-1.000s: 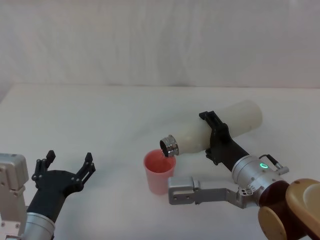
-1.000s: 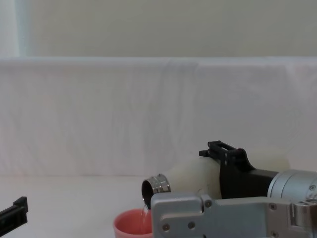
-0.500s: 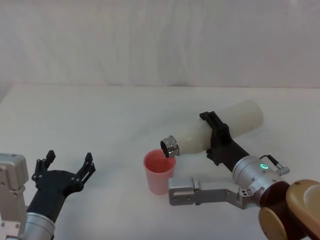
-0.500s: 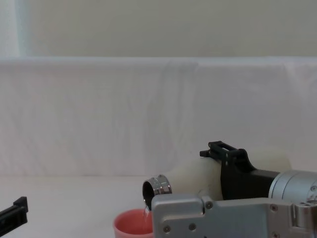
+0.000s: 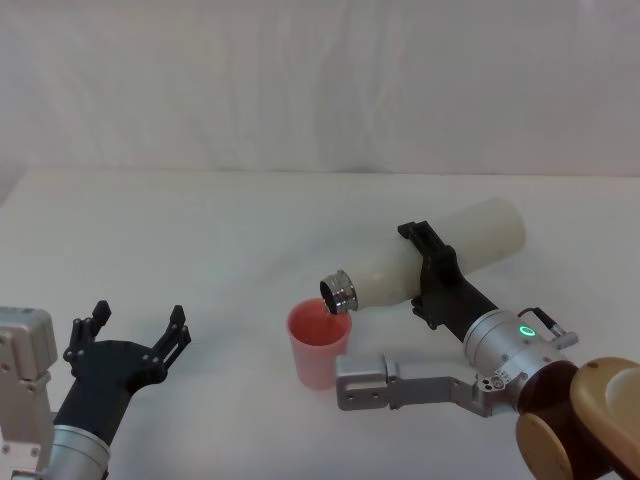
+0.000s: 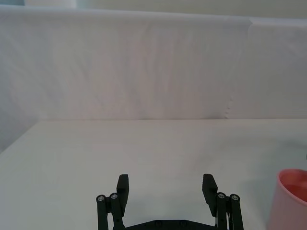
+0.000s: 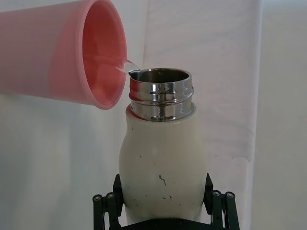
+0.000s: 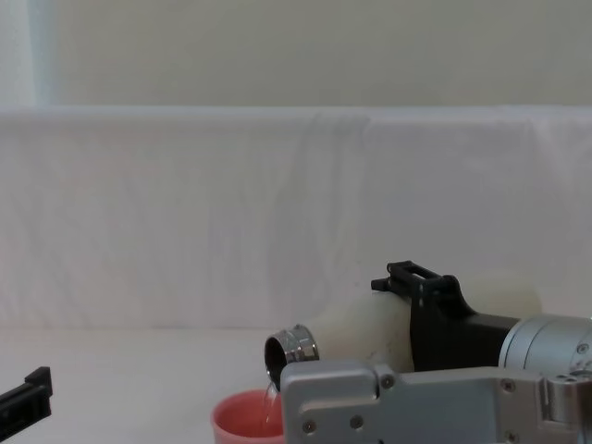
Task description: Grasp the thermos with one hand and pour water into the cup lid.
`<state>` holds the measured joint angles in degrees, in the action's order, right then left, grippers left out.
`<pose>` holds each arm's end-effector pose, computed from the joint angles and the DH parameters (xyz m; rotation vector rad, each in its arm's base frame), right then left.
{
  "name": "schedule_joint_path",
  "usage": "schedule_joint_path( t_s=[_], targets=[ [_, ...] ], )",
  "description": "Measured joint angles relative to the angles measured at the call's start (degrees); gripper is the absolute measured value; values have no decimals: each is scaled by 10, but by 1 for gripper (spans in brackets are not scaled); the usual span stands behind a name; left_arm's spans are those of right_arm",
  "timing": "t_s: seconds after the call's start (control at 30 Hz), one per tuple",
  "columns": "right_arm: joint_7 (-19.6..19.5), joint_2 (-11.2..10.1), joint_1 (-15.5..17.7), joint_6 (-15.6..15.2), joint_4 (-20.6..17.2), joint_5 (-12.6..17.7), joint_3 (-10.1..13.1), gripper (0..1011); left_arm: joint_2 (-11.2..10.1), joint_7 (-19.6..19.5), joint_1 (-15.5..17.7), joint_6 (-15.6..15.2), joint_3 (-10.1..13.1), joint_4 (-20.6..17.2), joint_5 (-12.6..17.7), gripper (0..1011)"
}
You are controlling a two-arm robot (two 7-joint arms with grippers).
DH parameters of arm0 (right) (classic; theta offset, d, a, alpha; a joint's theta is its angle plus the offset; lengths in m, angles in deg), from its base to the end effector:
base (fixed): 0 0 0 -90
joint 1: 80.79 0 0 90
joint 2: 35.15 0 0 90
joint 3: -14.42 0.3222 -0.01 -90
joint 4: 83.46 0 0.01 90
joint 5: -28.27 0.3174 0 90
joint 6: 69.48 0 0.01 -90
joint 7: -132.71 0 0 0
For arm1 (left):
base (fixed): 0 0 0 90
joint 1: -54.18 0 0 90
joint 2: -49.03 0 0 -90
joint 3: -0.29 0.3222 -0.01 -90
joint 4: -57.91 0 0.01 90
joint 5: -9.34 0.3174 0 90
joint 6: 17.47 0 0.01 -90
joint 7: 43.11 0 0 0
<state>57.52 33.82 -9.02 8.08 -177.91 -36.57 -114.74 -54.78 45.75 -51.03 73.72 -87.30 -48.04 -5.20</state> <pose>0.3629 0.0868 -0.2627 -0.9816 -1.3188 -0.7496 0.2533 0.0444 -0.3155 -0.0379 0.0139 1.4461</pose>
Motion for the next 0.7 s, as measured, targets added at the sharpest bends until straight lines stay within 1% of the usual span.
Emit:
schedule_joint_path(
  t_s=[0.7],
  targets=[
    [4,1,-4,0,3,-3,-3,959,0,0,0,0,0,0,0,1001]
  ],
)
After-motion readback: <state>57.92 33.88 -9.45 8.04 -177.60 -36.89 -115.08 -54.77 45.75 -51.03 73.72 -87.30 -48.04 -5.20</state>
